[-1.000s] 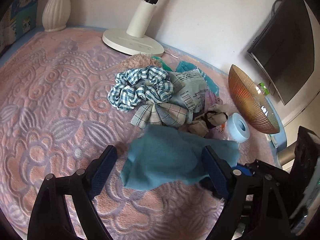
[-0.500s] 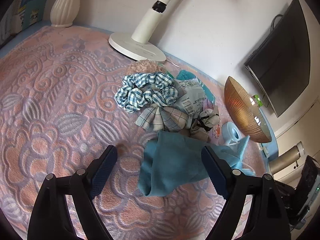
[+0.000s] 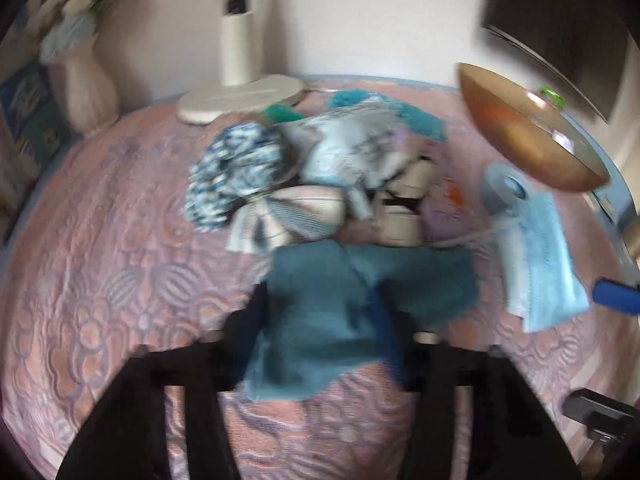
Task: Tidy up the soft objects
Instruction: 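Grasp the blue cloth with the left tool while the right tool grasps the blue mask, then carry the blue cloth and mask into the amber bowl and release both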
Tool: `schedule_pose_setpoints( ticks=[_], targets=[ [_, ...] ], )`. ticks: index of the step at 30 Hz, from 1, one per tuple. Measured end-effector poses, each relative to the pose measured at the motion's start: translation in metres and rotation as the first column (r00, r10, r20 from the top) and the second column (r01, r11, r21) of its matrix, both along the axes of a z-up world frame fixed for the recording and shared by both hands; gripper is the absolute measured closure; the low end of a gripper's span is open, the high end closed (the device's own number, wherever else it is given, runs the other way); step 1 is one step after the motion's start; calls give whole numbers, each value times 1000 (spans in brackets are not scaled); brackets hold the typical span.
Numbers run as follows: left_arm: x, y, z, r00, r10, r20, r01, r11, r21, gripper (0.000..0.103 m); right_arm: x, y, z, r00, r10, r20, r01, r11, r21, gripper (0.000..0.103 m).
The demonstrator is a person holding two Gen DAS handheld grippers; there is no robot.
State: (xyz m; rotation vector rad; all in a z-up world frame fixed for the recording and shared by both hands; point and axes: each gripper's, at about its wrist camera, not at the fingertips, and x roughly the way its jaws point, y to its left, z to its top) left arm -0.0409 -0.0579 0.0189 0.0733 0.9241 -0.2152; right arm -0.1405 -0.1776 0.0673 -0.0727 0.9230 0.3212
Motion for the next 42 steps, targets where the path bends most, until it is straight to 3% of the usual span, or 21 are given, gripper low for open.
schedule_pose_setpoints(
  ticks=[2, 5, 8, 11, 13, 15, 16, 18, 23, 27, 35, 39, 42],
  targets=[
    [-7, -9, 2, 998, -47, 32, 46, 999, 29, 90, 6, 2, -6, 999, -28, -21, 28, 1000, 1, 19],
    [-12, -11, 5, 996, -67, 50, 66, 997, 27, 93, 14, -18, -14, 987, -132, -90, 140, 987, 85, 19],
    [-20, 0, 13, 994, -69, 90, 73, 996, -49, 93, 12, -47, -15, 974, -194, -121, 218, 948, 233, 19],
    [-25, 13, 19, 992, -47, 117, 60, 992, -114, 93, 20, -54, -20, 968, -184, -173, 231, 923, 309, 19],
    [-23, 15, 20, 992, -31, 119, 46, 991, -130, 93, 30, -50, -23, 962, -192, -193, 248, 910, 332, 30],
    [-28, 17, 23, 991, -27, 133, 45, 989, -140, 93, 39, -39, -21, 966, -187, -181, 237, 919, 314, 57],
    [-31, 18, 25, 990, -27, 138, 46, 989, -141, 93, 44, -32, -19, 966, -202, -164, 242, 927, 286, 63],
    [-35, 21, 28, 990, -32, 140, 55, 985, -162, 93, 51, -24, -19, 967, -198, -161, 236, 935, 267, 88],
    [-50, 26, 48, 983, -39, 178, 72, 981, -182, 93, 31, -18, 6, 987, -148, -61, 159, 945, 286, 90],
    [-54, 24, 79, 970, -49, 238, 103, 970, -219, 93, 10, -30, 51, 982, -171, 75, 147, 956, 254, 90],
    [-40, -12, 159, 920, -114, 375, 213, 949, -234, 93, 4, -99, 141, 902, -309, 302, 240, 940, 244, 90],
    [-15, -56, 176, 903, -151, 403, 264, 933, -243, 93, 23, -134, 153, 861, -403, 310, 337, 909, 247, 90],
    [13, -100, 173, 905, -201, 375, 304, 922, -240, 93, 48, -158, 150, 845, -458, 275, 404, 885, 230, 90]
  ],
)
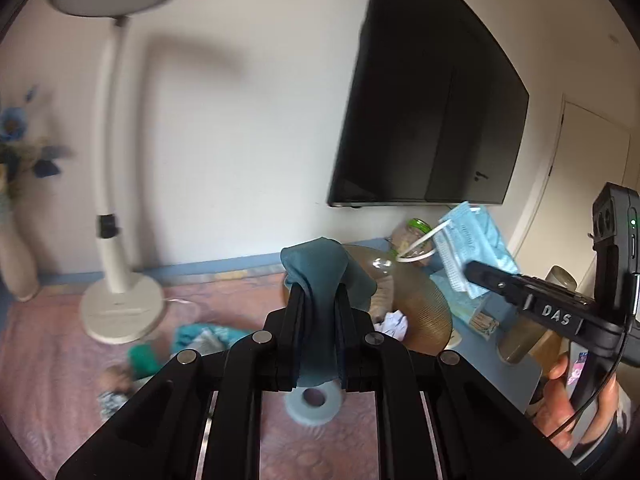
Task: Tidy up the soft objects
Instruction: 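Carry the blue cloth and mask into the amber bowl and release both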
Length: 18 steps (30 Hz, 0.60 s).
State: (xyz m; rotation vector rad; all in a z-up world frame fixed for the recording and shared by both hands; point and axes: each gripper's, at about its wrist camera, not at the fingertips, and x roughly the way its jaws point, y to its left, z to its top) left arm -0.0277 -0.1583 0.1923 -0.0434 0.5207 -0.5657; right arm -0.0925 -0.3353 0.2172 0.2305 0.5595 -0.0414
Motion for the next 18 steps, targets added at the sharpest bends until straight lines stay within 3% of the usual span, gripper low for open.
schedule_pose_setpoints(
  ticks=[7, 10, 12, 13, 14, 16, 18],
  targets=[
    [53, -64, -25, 996, -60, -67, 60, 998, -3, 93, 54, -46, -42, 988, -56, -143, 66, 996, 62, 90],
    [66, -84, -36, 996, -59, -72, 59, 998, -2, 92, 71, -59, -62, 972, -60, -229, 73, 996, 46, 87],
    [71, -93, -43, 994, -63, -90, 63, 998, -1, 73, 80, -63, -75, 954, -44, -298, 61, 997, 47, 83],
    [75, -97, -48, 992, -62, -111, 63, 998, 5, 50, 81, -68, -81, 947, -33, -320, 58, 996, 67, 83],
    [77, -100, -55, 988, -58, -143, 61, 998, 23, 40, 79, -72, -86, 943, -33, -331, 64, 995, 82, 83],
    [74, -100, -62, 988, -43, -151, 51, 998, 45, 39, 71, -80, -88, 941, -51, -334, 86, 992, 91, 83],
    [67, -94, -64, 990, -47, -136, 56, 996, 63, 35, 60, -85, -85, 946, -50, -319, 86, 991, 101, 73]
  ],
)
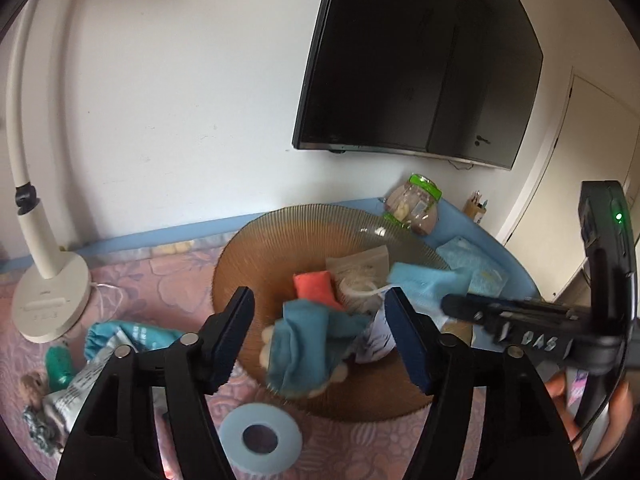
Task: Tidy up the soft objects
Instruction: 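Carry the blue cloth and mask into the amber bowl and release both, then move both open tools back over the remaining pile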
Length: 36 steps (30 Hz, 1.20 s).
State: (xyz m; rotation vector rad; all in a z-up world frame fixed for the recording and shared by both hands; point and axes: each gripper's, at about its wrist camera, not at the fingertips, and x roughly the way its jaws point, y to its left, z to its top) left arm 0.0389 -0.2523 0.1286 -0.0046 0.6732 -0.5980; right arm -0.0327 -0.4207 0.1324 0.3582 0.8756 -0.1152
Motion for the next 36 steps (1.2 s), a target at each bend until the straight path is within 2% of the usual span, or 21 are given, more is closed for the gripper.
schedule_pose_setpoints(
  ticks=[1, 3, 6, 8, 10, 11, 13, 15, 16, 17, 25, 28, 31, 34, 36],
  targets=[
    [-2, 6, 1, 1000, -3, -6, 3, 1000, 5, 35, -7, -2, 3, 1000, -6, 13, 6, 1000, -2, 68],
    [-10, 19, 8, 1000, 4, -3, -4, 1000, 3, 34, -20, -1, 11, 999, -21, 38, 22, 1000, -8, 44],
    [-23, 46, 22, 999, 35, 28, -35, 999, 3, 27, -38, 10, 26, 995, -1, 97, 4, 1000, -27, 42],
    [-36, 70, 33, 996, 71, 53, -71, 998, -1, 25, -43, 24, 34, 995, 18, 97, -11, 998, -68, 42],
    [-50, 94, 42, 992, 105, 74, -105, 994, -3, 24, -49, 34, 38, 994, 41, 105, -36, 998, -50, 42],
    [-59, 107, 47, 988, 131, 80, -132, 991, 4, 20, -54, 41, 40, 991, 64, 116, -63, 998, -14, 42],
    [-75, 132, 50, 977, 195, 83, -199, 979, 41, 11, -63, 54, 40, 986, 94, 135, -101, 994, 43, 37],
    [-92, 158, 42, 956, 285, 65, -291, 950, 115, 10, -70, 69, 36, 983, 112, 148, -122, 990, 63, 20],
    [-100, 173, 34, 942, 332, 47, -336, 930, 150, 10, -73, 81, 31, 980, 125, 157, -135, 989, 60, 19],
    [-107, 186, 28, 936, 349, 37, -350, 923, 156, 10, -76, 94, 26, 978, 141, 153, -150, 987, 49, 19],
    [-151, 268, 10, 889, 458, -10, -455, 885, 95, 10, -71, 178, -40, 962, 267, 60, -265, 963, -43, 19],
    [-164, 294, 27, 866, 500, 6, -498, 863, 86, 10, -62, 190, -68, 964, 265, 20, -262, 961, -90, 19],
    [-188, 313, 61, 842, 533, 86, -538, 841, 57, 10, -58, 189, -91, 969, 245, -17, -246, 965, -89, 19],
    [-200, 325, 87, 813, 566, 138, -578, 813, 72, 9, -57, 182, -93, 971, 240, -6, -240, 969, -56, 19],
    [-200, 325, 90, 804, 571, 165, -589, 804, 87, 5, -60, 177, -92, 974, 228, 20, -227, 973, -50, 19]
  ],
)
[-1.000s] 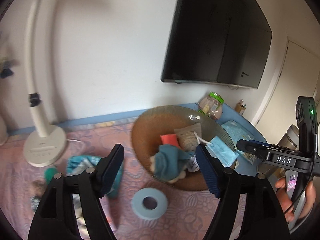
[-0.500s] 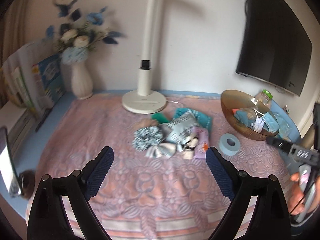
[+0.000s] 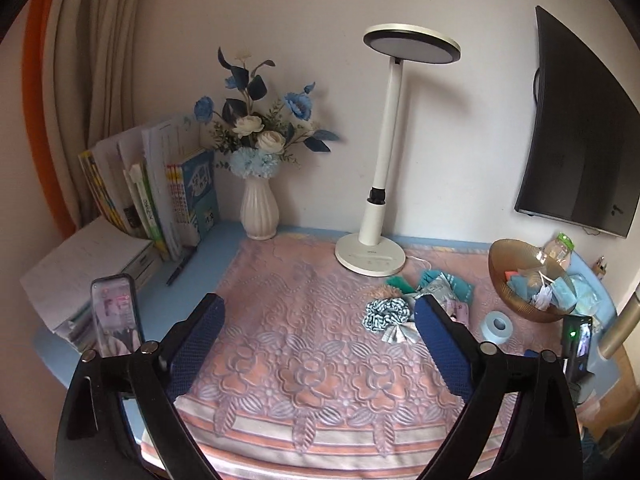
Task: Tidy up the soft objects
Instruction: 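Move both open tools back over the remaining pile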
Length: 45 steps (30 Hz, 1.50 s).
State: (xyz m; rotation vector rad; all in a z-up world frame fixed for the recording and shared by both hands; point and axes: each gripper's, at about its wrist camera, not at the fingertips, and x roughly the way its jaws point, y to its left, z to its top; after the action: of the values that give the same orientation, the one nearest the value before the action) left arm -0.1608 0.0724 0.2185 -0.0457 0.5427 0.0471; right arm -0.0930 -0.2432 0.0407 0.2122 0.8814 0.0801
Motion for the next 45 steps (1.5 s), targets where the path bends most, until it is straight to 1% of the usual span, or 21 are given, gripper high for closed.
schedule_pose_setpoints(
  ticks=[1, 3, 6, 8, 10, 12, 15, 16, 18, 21, 23, 25, 28, 32, 36, 37, 39, 41, 42, 43, 45],
  targets=[
    [2, -1, -4, 1000, -2, -1, 2, 1000, 0, 4, -2, -1, -1, 1000, 3, 0, -3, 1000, 8, 19],
    [18, -9, -27, 998, -33, -45, 31, 999, -26, 4, -3, -3, -3, 1000, 7, -9, -6, 1000, 19, 19],
    [45, -28, -79, 990, -98, -103, 93, 994, -51, 4, -7, -7, -6, 1000, 1, -19, -1, 999, 32, 19],
    [65, -39, -115, 978, -100, -180, 93, 994, -50, 5, -5, -7, -6, 1000, 13, -24, -12, 999, 42, 19],
    [83, -42, -143, 967, -115, -228, 94, 991, -98, 5, -4, -7, -5, 1000, 20, -16, -19, 998, 53, 19],
    [93, -41, -160, 965, -105, -241, 71, 987, -147, 5, -1, -5, -6, 1000, 12, -24, -11, 999, 51, 19],
    [99, -37, -177, 963, -88, -257, 41, 982, -183, 5, 2, -4, -9, 999, 0, -50, 2, 999, 37, 18],
    [103, -35, -185, 955, -84, -283, 30, 982, -189, 6, 3, -2, -9, 999, -3, -45, 4, 1000, 24, 17],
    [111, -32, -196, 925, -122, -359, 34, 970, -241, 5, 6, 3, -10, 998, -3, -57, 3, 1000, -9, 14],
    [109, -30, -196, 930, -127, -344, 37, 966, -257, 4, 12, 14, -13, 997, 8, -82, -14, 997, -75, 7],
    [109, -30, -196, 930, -133, -342, 40, 963, -265, 1, 15, 27, -17, 994, 26, -110, -42, 988, -151, 1],
    [108, -30, -197, 928, -138, -345, 46, 964, -264, 1, 17, 37, -22, 990, 36, -139, -66, 974, -218, 0],
    [112, -36, -197, 924, -127, -360, 47, 974, -223, 1, 17, 36, -22, 989, 38, -141, -67, 975, -210, 0],
    [115, -49, -200, 915, -101, -391, 53, 990, -132, 1, 18, 33, -23, 988, 42, -147, -72, 976, -205, 0],
    [115, -57, -201, 905, -86, -416, 63, 996, -70, 1, 21, 33, -24, 989, 44, -143, -72, 977, -202, 0],
    [115, -56, -200, 904, -88, -418, 63, 995, -73, 1, 19, 33, -23, 989, 43, -144, -71, 977, -202, 0],
    [114, -52, -197, 897, -112, -428, 70, 991, -111, 1, 16, 34, -22, 987, 53, -151, -85, 973, -213, 0],
    [113, -46, -188, 880, -169, -443, 91, 977, -193, 2, 13, 33, -21, 986, 65, -153, -95, 975, -202, 0],
    [112, -45, -180, 880, -196, -432, 104, 969, -226, 2, 13, 33, -21, 985, 68, -157, -100, 974, -202, 0],
    [110, -43, -170, 887, -214, -408, 120, 962, -244, 2, 12, 33, -21, 985, 70, -156, -102, 974, -204, 0],
    [108, -44, -143, 908, -227, -352, 155, 963, -220, 2, 10, 33, -20, 981, 78, -178, -114, 972, -204, 0]
  ],
)
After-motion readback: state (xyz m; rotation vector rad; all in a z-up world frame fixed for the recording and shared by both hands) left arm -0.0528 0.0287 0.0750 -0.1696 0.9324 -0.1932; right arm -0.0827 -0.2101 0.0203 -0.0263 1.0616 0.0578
